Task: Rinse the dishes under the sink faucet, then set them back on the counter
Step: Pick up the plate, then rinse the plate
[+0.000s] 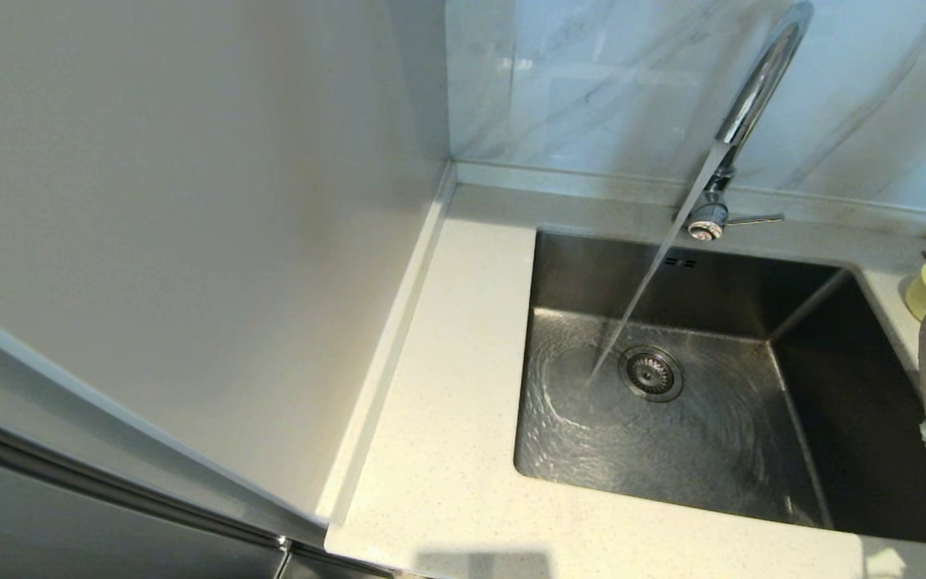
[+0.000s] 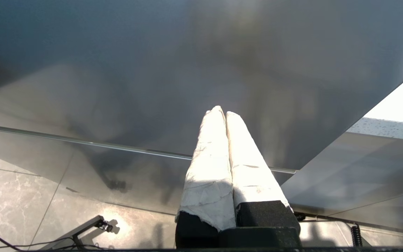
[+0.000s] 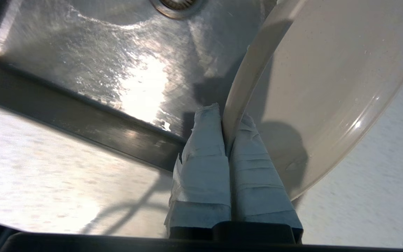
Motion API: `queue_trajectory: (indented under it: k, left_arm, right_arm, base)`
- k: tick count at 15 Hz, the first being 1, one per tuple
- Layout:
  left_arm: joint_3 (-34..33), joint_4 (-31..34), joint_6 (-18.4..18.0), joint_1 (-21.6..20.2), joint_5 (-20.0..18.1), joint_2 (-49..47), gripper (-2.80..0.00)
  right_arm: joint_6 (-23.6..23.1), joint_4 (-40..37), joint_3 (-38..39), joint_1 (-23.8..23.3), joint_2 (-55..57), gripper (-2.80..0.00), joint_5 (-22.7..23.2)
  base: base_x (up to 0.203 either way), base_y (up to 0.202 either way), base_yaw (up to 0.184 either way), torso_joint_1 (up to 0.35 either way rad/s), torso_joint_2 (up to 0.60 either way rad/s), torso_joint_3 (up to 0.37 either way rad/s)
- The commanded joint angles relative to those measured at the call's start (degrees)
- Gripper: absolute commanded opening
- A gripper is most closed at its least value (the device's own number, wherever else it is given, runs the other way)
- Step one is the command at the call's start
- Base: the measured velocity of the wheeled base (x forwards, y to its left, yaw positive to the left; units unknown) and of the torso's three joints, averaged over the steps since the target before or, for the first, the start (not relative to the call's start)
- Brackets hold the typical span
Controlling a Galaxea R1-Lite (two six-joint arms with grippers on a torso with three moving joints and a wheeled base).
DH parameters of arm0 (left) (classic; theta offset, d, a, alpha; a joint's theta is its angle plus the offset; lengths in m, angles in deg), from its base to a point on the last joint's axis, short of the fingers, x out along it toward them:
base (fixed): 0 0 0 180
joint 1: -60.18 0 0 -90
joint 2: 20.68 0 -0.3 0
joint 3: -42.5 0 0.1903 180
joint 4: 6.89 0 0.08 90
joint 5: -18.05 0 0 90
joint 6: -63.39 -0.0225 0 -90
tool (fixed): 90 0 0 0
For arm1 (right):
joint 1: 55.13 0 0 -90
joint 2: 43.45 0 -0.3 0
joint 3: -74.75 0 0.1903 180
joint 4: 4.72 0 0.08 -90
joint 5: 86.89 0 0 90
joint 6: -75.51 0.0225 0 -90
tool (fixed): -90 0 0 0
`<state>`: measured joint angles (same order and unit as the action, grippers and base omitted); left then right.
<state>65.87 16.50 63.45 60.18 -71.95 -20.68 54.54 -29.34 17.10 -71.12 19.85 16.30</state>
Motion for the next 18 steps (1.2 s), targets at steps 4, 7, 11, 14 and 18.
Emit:
queue_trajectory:
  k: [4,7,11,14,18]
  left_arm:
    - [0.0,-0.02,0.03,0.0,0.0,0.0,-2.8]
    - [0.0,-0.02,0.02,0.0,0.0,0.0,-2.8]
    - [0.0,-0.02,0.03,0.0,0.0,0.0,-2.8]
    - [0.0,-0.02,0.03,0.0,0.0,0.0,-2.8]
    - [0.06,-0.02,0.03,0.0,0.0,0.0,-2.8]
  right_arm:
    - [12.89,0.15,-2.62,11.51,-1.6,-2.8,0.95]
    - [19.09,0.09,-3.8,19.08,-0.89,-2.8,4.36]
    - [22.73,0.28,-7.88,23.34,7.67,-2.8,5.59]
    - [22.74,0.19,-9.93,25.16,9.04,-2.8,10.95]
    - [22.55,0.14,-12.4,30.12,11.08,-2.8,11.16]
  base:
    - [0.0,0.0,0.0,0.0,0.0,0.0]
    - [0.0,0.0,0.0,0.0,0.0,0.0]
    - [0.0,0.0,0.0,0.0,0.0,0.0]
    - [0.0,0.0,0.0,0.0,0.0,0.0]
    - [0.0,0.0,0.0,0.0,0.0,0.0]
